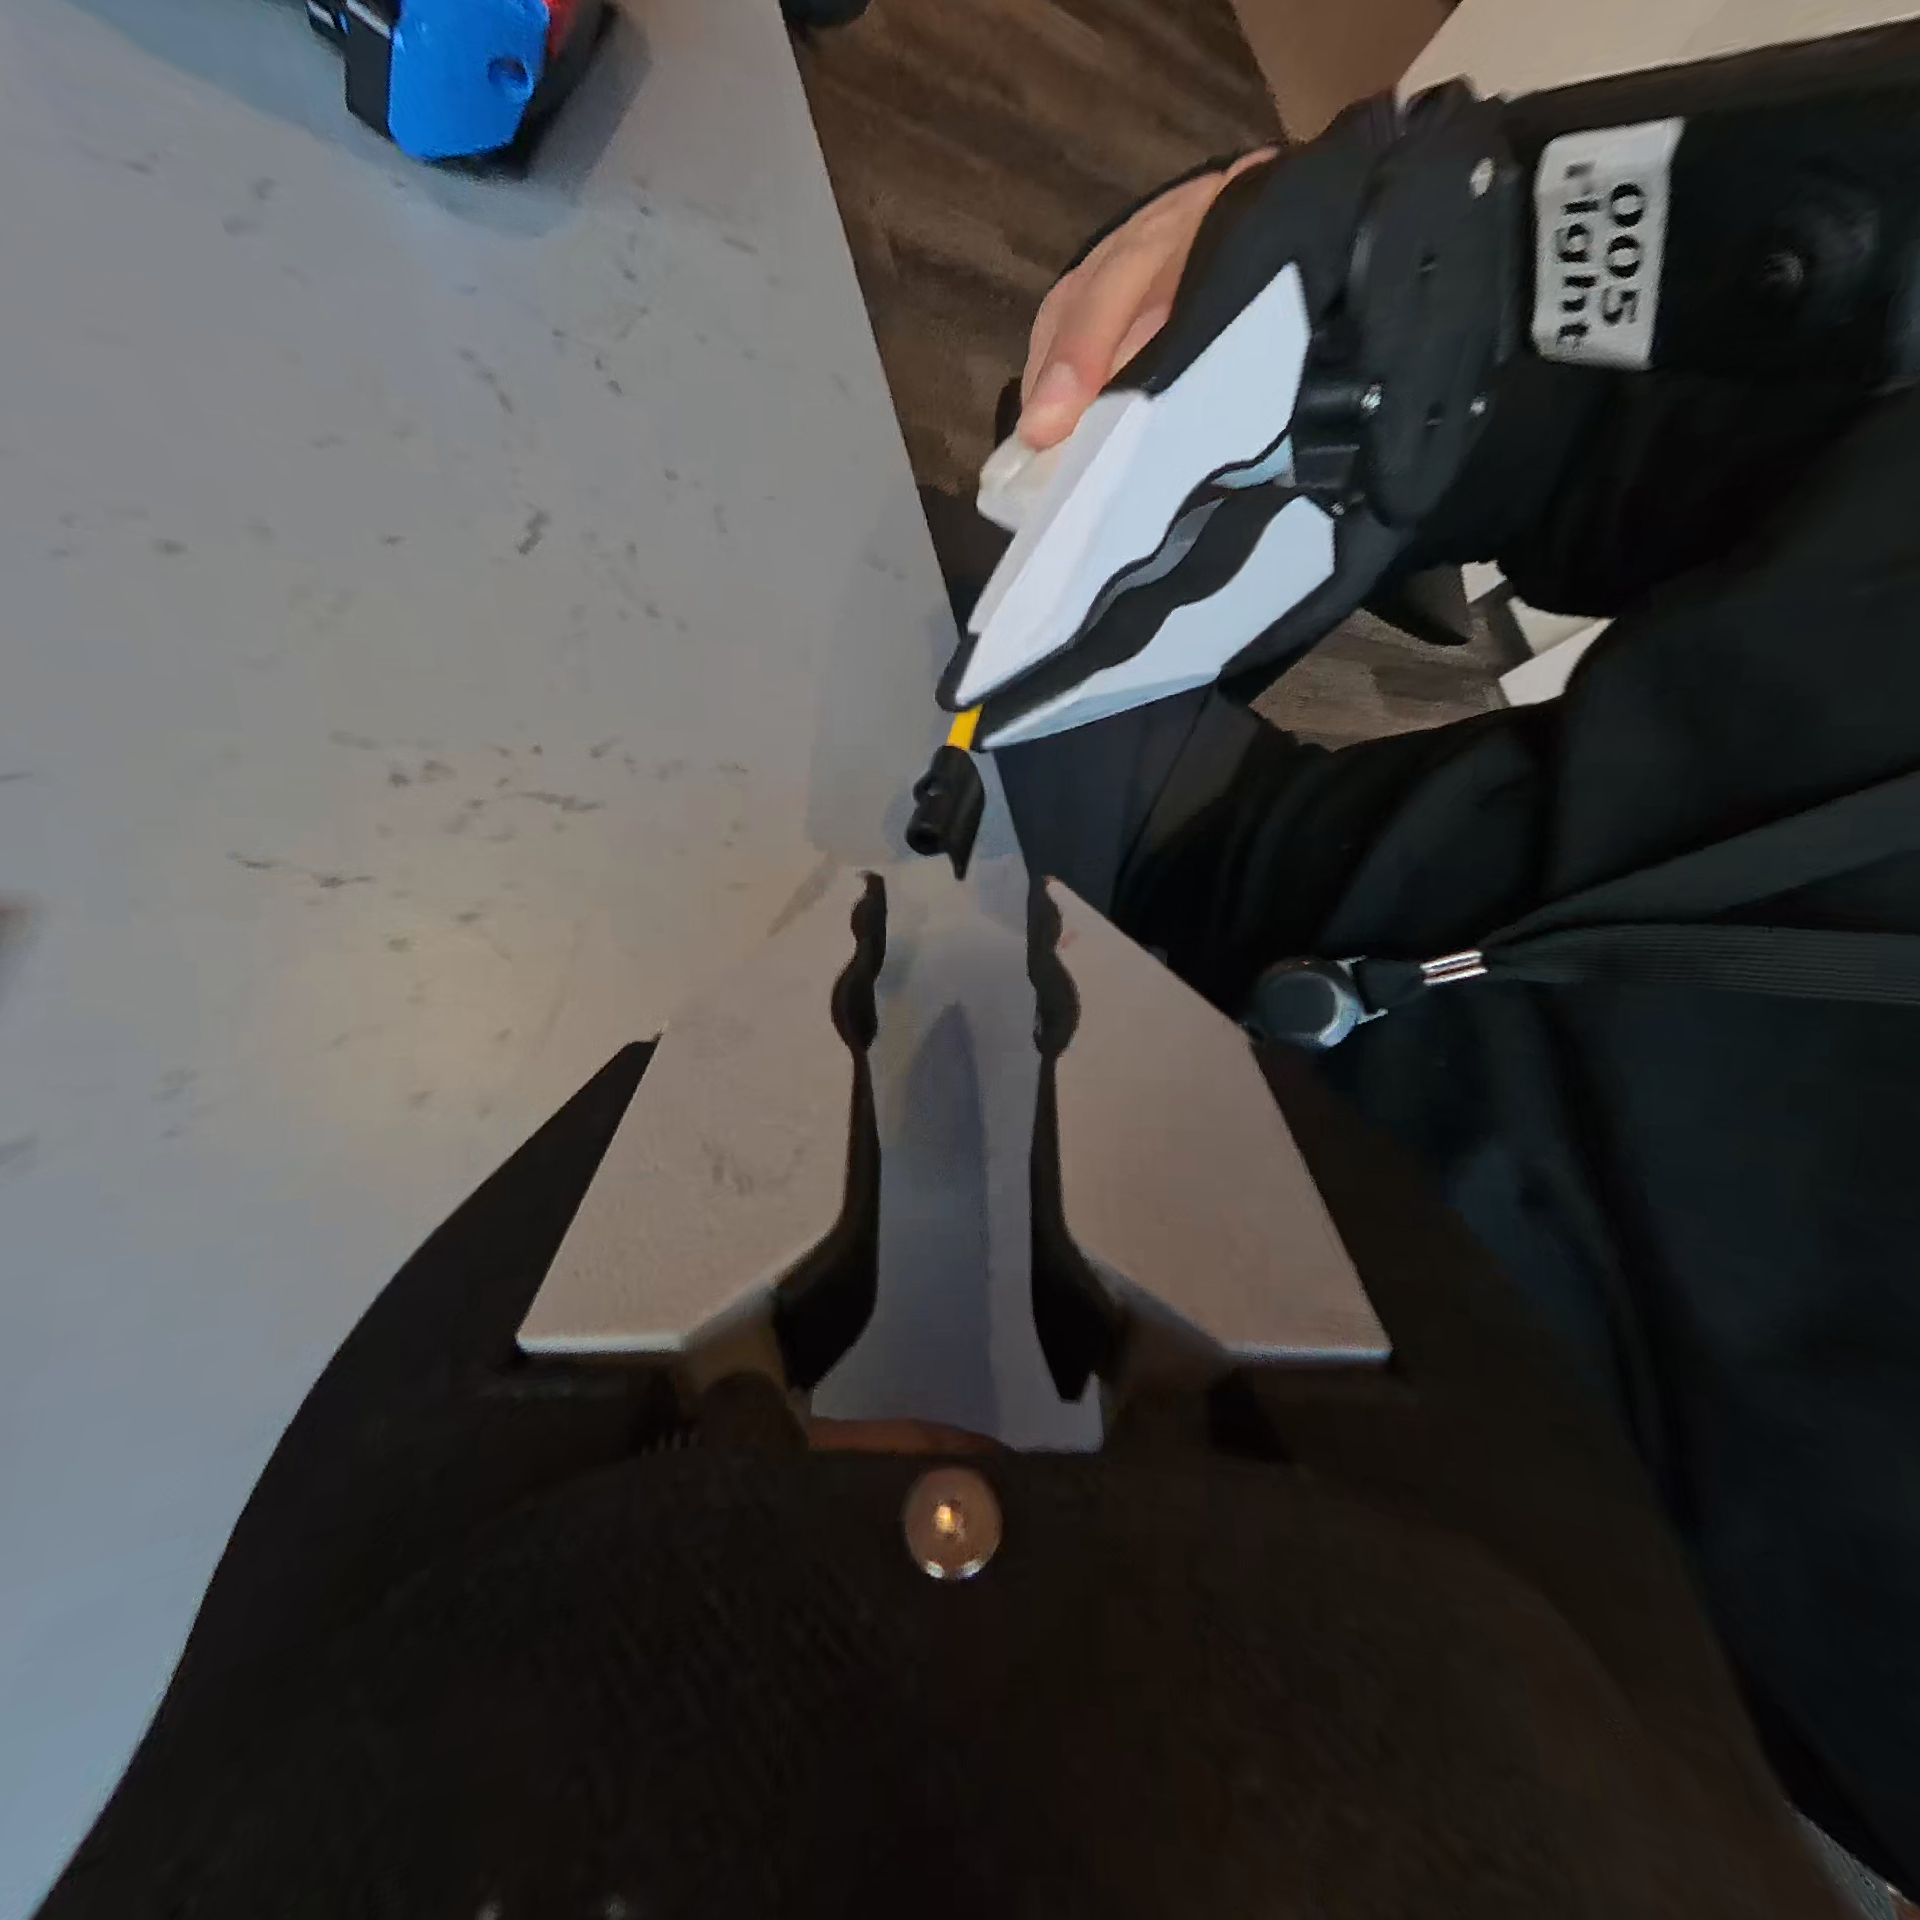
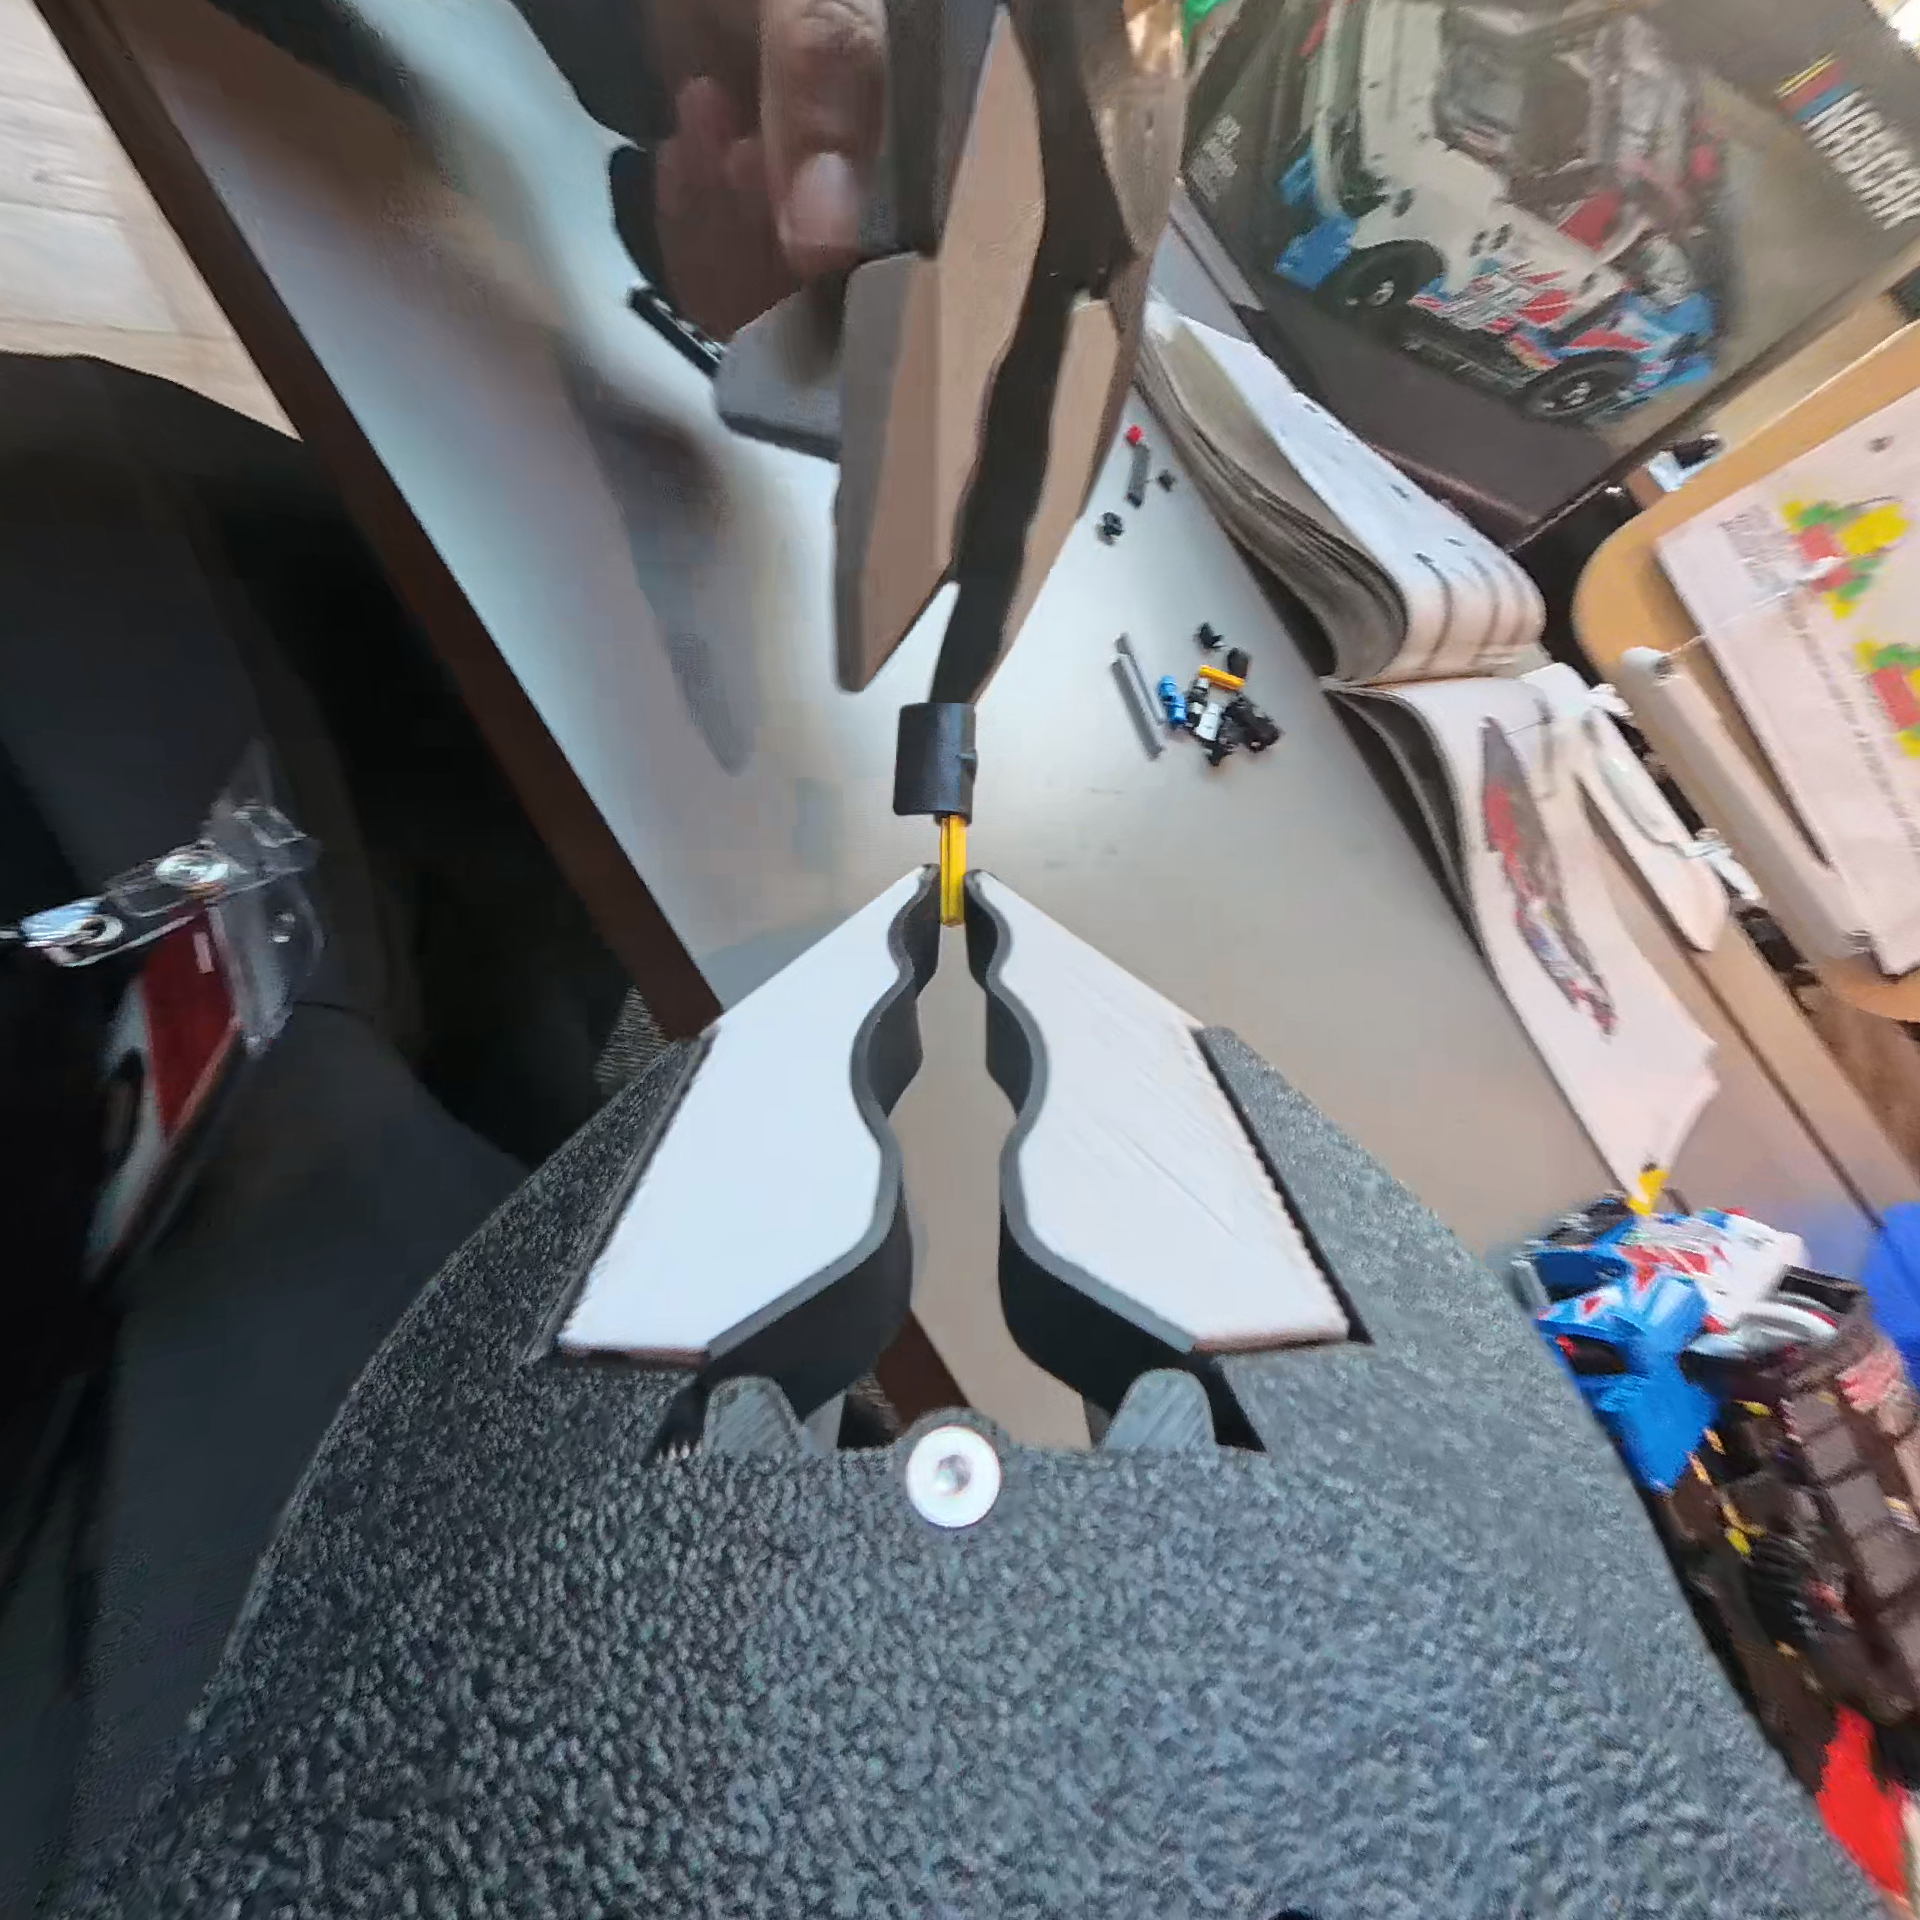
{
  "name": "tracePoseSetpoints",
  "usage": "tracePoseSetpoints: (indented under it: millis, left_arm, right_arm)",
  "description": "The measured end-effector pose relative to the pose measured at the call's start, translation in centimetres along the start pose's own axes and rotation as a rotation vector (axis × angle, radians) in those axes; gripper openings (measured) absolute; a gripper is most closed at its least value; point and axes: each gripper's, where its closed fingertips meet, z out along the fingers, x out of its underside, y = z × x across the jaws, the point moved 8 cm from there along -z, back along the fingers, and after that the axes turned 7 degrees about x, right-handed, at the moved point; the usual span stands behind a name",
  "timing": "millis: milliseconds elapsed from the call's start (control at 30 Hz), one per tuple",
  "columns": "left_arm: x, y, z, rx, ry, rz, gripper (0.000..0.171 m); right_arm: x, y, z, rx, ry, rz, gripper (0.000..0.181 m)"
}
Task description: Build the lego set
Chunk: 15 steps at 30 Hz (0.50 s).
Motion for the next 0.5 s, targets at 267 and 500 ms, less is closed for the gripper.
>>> tracePoseSetpoints:
  millis: [267,500]
  left_arm:
    - [-0.4,0.1,0.9,-0.018,-0.044,0.055,0.006]
    - [0.5,-0.8,1.3,-0.291,0.131,0.602,0.004]
  right_arm:
    - [-0.4,0.5,0.2,0.085,0.014,-0.067,0.003]
    - [1.3,-0.2,0.8,-0.16,0.018,0.228,0.013]
